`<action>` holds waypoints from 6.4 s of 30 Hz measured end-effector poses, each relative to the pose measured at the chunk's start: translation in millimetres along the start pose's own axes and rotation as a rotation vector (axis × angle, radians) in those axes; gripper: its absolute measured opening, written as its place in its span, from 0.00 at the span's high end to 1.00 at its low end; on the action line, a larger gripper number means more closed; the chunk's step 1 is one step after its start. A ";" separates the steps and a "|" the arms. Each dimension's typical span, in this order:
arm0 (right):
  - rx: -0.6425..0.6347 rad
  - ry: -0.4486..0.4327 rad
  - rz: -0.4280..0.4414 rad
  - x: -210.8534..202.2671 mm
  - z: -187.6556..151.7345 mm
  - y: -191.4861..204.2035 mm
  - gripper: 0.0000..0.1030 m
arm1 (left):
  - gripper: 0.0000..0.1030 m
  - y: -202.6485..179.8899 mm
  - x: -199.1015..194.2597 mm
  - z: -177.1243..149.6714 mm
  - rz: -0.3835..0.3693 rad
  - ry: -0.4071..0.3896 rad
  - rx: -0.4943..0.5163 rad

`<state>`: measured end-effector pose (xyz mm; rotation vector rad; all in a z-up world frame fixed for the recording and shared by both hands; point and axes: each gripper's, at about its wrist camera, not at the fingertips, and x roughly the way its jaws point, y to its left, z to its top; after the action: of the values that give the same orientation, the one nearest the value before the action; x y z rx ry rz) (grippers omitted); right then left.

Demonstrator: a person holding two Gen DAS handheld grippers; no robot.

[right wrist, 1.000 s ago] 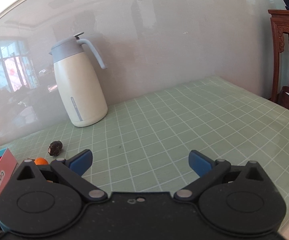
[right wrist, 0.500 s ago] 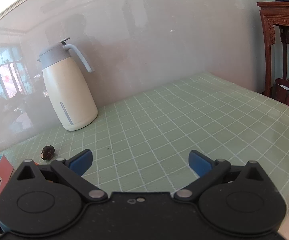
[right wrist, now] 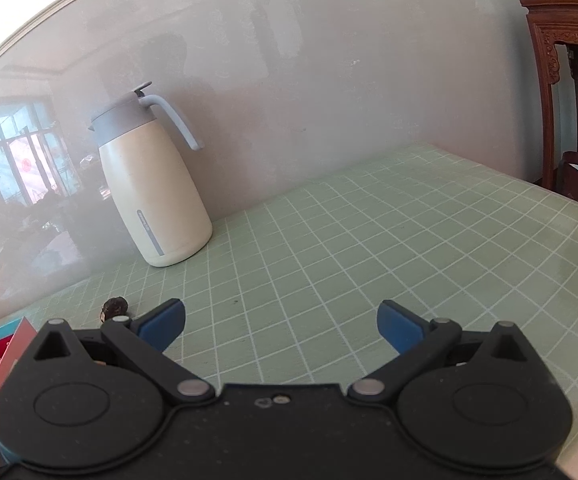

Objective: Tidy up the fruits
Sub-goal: 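Move the left tool back to the fruits and close on the small tan fruit, then lift the small tan fruit with the left tool and carry it over the box, then open the left tool to drop the tan fruit into the box, then close the right tool on the large tangerine beside the kiwi, then carry the tangerine with the right tool over the box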

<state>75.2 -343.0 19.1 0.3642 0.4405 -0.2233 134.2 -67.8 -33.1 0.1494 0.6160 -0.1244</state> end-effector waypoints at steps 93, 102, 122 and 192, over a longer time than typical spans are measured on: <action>-0.206 0.052 0.098 18.8 -31.4 113.9 0.00 | 0.76 152.6 -49.4 -15.9 0.394 -0.065 -0.270; -0.225 0.062 0.119 22.4 -36.6 128.2 0.00 | 0.74 166.1 -56.7 -20.6 0.427 -0.062 -0.284; -0.311 0.088 0.143 32.9 -54.2 158.2 0.00 | 0.10 180.6 -103.3 -35.2 0.488 -0.144 -0.272; -0.561 0.175 0.688 14.2 -101.3 302.9 0.59 | 0.04 254.0 -144.1 -85.7 0.650 -0.131 -0.445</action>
<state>136.9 -29.3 16.5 -0.0329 0.5044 0.5988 9.9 207.0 7.8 -0.0938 0.4271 0.6244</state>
